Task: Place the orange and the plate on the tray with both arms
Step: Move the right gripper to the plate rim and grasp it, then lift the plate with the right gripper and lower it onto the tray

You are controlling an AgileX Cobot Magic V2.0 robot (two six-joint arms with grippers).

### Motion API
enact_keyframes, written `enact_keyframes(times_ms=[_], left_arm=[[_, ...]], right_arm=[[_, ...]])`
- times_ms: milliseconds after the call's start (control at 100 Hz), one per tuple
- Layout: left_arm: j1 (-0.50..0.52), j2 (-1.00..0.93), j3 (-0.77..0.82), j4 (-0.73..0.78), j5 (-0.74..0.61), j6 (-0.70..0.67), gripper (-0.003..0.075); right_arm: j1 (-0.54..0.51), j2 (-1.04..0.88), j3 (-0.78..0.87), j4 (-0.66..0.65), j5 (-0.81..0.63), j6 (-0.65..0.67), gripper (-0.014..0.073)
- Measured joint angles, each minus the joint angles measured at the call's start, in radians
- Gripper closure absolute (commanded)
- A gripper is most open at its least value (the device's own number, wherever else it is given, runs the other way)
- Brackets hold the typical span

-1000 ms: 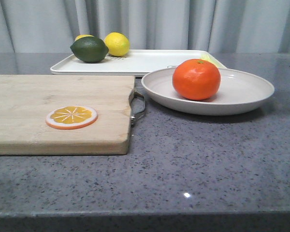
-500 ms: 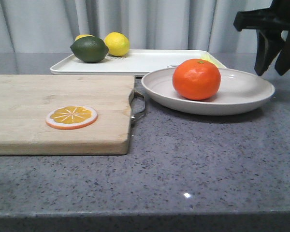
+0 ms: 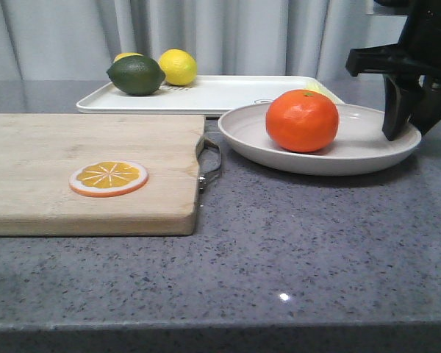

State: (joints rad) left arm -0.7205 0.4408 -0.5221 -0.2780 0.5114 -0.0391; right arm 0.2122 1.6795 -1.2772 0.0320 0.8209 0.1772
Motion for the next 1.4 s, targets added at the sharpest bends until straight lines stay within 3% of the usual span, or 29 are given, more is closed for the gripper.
enact_keyframes(times_ms=[510, 1090, 1400], left_arm=[[0.000, 0.000, 0.000, 0.000, 0.000, 0.000, 0.0741], [0.000, 0.000, 0.000, 0.000, 0.000, 0.000, 0.0741], [0.000, 0.000, 0.000, -0.024, 0.000, 0.000, 0.0740]], right_arm=[[0.000, 0.000, -0.008, 0.013, -0.017, 0.010, 0.0661], [0.000, -0.043, -0.088, 0.077, 0.049, 0.006, 0.0660], [0.000, -0.052, -0.218, 0.189, 0.073, -0.035, 0.0660]])
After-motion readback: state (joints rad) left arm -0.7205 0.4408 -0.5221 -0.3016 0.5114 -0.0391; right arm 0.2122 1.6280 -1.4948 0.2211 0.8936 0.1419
